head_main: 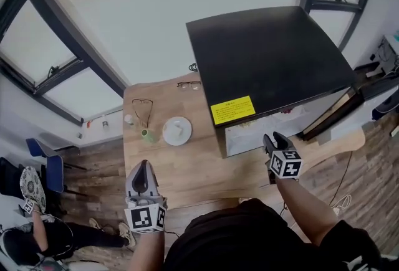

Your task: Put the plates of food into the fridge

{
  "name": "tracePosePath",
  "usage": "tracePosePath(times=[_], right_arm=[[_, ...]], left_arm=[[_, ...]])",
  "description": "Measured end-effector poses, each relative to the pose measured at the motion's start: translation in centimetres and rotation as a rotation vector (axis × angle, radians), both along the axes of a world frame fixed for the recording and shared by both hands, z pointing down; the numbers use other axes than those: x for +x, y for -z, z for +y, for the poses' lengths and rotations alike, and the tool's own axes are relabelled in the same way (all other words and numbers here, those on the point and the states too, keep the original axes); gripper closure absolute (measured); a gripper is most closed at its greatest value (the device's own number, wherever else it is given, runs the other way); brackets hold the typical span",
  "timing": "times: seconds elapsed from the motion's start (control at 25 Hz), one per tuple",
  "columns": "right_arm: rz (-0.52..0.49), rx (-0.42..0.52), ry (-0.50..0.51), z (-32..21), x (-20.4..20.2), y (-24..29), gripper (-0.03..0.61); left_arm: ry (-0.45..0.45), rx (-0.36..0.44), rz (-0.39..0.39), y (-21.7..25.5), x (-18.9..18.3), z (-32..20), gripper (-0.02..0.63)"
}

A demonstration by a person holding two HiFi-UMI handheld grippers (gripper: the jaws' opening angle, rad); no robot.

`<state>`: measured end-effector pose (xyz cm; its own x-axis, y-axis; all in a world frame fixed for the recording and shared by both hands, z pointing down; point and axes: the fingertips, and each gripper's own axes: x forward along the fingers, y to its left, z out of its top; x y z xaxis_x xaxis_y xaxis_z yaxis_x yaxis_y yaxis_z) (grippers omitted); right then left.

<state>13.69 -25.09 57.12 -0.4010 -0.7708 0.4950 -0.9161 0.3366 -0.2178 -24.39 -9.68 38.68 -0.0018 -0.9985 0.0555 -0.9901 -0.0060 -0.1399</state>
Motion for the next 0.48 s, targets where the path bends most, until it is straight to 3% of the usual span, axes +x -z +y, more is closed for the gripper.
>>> tracePosePath(times=[0.24, 0.48], right_arm=[[-0.055, 0.071, -0.025, 1.1, 3.0, 4.4, 0.516], [-0.034, 0.158, -0.004, 2.3, 5.7, 7.8, 0.534]], left_arm=[[-0.105, -0.007, 0.02, -1.5, 4.5, -2.2, 0.609], [-0.187, -0.022, 0.02, -2.7, 8.2, -3.8, 0.609]])
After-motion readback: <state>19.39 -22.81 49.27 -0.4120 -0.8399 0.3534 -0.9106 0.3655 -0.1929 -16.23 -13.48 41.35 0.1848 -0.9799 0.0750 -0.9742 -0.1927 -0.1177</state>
